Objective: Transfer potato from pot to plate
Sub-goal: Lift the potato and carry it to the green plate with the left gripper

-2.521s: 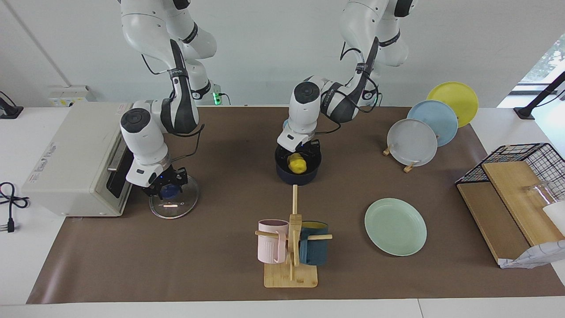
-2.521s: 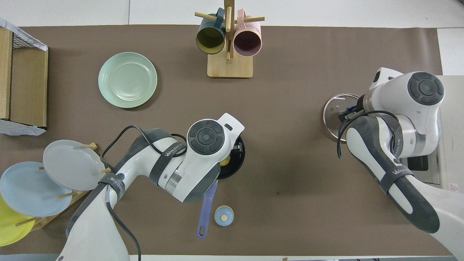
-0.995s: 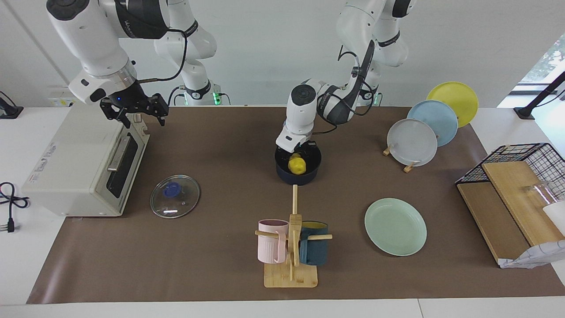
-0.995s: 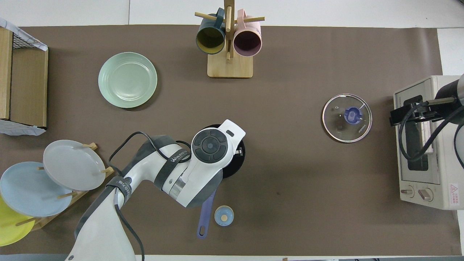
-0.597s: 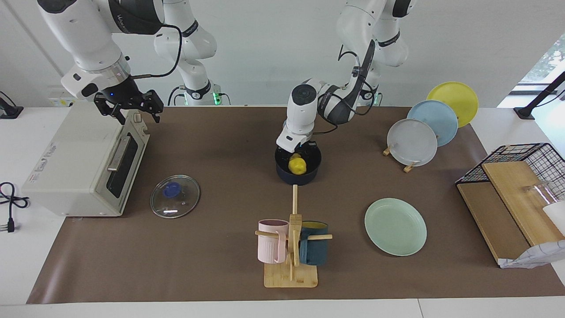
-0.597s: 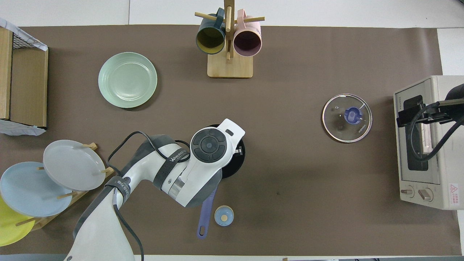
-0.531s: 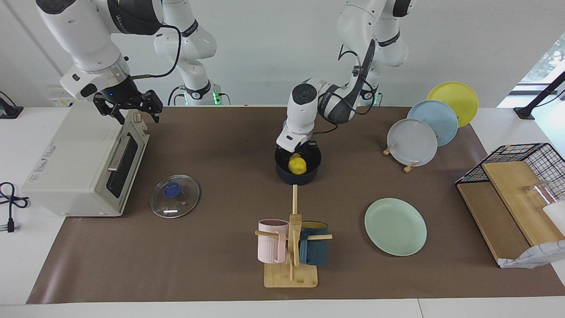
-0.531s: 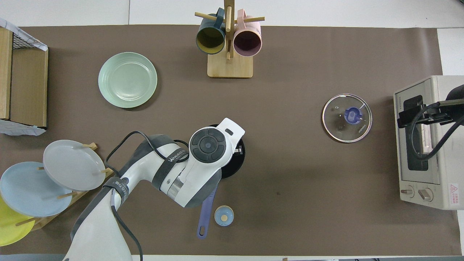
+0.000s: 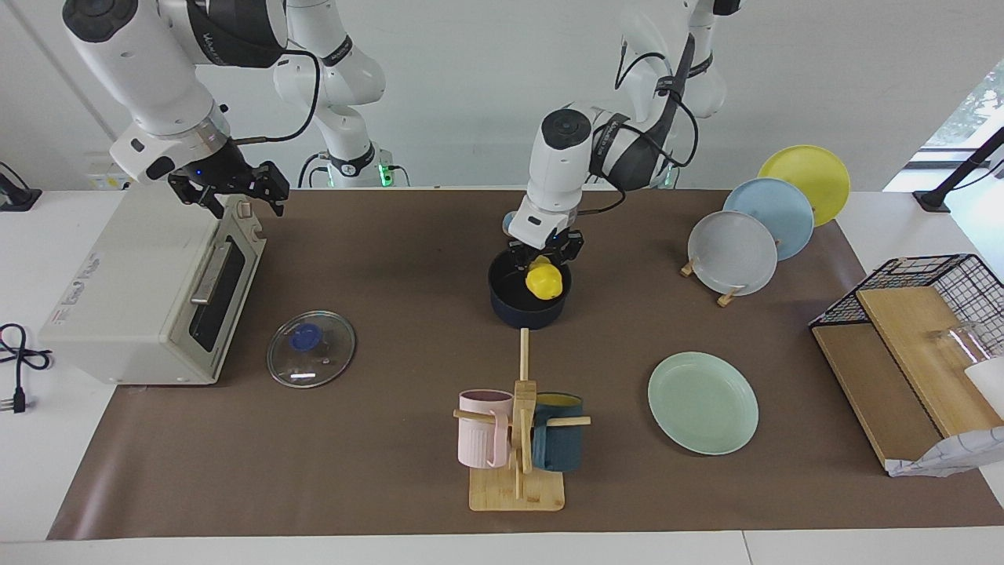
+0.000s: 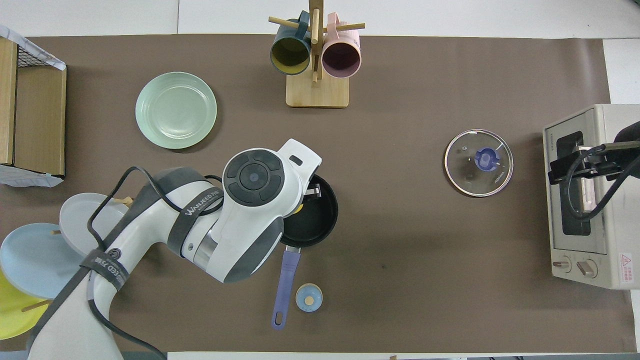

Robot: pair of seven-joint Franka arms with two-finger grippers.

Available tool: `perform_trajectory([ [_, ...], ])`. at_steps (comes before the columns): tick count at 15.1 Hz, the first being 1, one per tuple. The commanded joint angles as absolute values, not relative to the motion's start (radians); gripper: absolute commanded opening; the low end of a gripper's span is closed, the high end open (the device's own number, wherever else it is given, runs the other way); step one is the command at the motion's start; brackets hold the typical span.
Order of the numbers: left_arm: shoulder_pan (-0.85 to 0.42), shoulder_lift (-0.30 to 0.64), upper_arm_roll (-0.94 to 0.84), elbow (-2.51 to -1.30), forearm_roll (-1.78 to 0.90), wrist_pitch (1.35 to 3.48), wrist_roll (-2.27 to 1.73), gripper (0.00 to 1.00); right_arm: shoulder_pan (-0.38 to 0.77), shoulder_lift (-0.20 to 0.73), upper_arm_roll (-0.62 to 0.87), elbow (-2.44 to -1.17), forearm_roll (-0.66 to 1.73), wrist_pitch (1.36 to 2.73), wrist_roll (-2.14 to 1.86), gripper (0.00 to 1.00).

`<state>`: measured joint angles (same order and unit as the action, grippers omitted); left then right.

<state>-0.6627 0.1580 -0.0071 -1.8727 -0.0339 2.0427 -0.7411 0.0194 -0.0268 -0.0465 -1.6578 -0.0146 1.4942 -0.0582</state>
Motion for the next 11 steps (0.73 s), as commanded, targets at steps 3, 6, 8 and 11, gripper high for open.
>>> perform_trajectory([
  [3, -0.496, 0.204, -0.011, -1.66, -0.029, 1.904, -0.586, 0.22, 0.008, -0.049, -0.066, -1.66, 0.011, 1.493, -0.035, 1.0],
  [6, -0.367, 0.268, -0.012, -1.557, -0.057, 1.891, -0.436, 0.19, 0.011, -0.052, -0.069, -1.666, 0.014, 1.517, -0.031, 1.0],
  [8, -0.298, 0.297, -0.012, -1.53, -0.066, 1.907, -0.3, 0.18, 0.012, -0.052, -0.069, -1.667, 0.014, 1.519, -0.034, 1.0],
  [11, -0.209, 0.406, -0.014, -1.442, -0.066, 1.953, -0.152, 0.16, 0.015, -0.052, -0.068, -1.669, 0.012, 1.519, -0.038, 1.0],
])
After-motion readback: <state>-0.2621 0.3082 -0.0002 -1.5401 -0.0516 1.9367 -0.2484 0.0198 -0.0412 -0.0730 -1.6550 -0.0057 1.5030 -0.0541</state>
